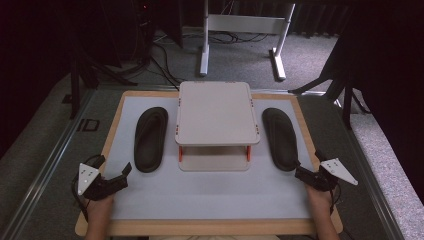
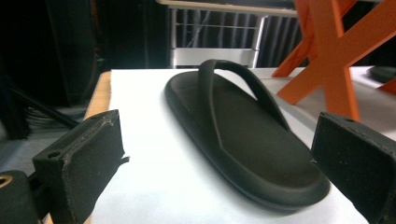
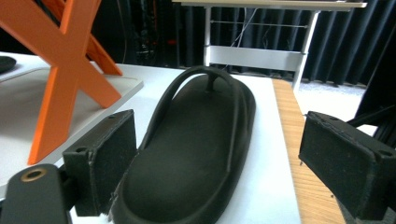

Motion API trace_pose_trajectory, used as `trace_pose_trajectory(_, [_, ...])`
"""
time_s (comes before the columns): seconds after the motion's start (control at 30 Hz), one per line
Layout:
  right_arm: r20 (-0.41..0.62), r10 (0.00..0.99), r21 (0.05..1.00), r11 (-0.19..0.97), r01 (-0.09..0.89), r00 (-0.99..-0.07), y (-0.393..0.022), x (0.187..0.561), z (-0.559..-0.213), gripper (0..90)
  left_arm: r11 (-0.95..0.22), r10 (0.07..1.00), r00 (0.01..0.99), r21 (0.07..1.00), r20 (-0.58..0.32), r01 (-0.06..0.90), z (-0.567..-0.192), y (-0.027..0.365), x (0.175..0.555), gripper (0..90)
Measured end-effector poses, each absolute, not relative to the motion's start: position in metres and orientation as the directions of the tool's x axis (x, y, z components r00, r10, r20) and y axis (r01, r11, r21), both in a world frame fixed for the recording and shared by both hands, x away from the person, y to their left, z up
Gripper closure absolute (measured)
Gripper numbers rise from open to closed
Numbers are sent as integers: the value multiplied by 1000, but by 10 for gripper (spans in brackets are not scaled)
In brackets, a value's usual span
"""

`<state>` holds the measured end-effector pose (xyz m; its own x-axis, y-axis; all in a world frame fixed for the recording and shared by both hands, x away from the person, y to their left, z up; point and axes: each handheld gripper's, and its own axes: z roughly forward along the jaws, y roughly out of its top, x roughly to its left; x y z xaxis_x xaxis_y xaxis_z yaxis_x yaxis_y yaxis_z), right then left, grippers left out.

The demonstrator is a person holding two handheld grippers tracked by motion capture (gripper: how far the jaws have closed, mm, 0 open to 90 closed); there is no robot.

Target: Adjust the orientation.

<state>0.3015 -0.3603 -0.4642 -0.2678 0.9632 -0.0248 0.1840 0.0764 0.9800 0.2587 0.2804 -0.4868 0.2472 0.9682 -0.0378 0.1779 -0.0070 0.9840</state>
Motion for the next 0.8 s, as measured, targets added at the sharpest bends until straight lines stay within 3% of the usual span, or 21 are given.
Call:
trace_pose_trajectory(0.17, [-40, 962, 978, 93, 187, -270, -357, 302, -464, 107, -73, 960, 281, 967, 1, 246, -485, 274, 264, 60])
trace_pose_trajectory(0.27, [-34, 963, 978, 86, 188, -266, -357, 301, -464, 107, -63, 959, 283, 960, -17, 273, -485, 275, 266, 37])
trace_pose_trajectory(0.47, [-7, 968, 976, 61, 209, -250, -360, 303, -465, 107, 37, 950, 277, 930, -146, 364, -481, 286, 273, 29])
trace_pose_trajectory(0.8, [-10, 968, 970, 71, 233, -250, -357, 304, -465, 127, 36, 938, 290, 888, -188, 459, -461, 294, 283, 30])
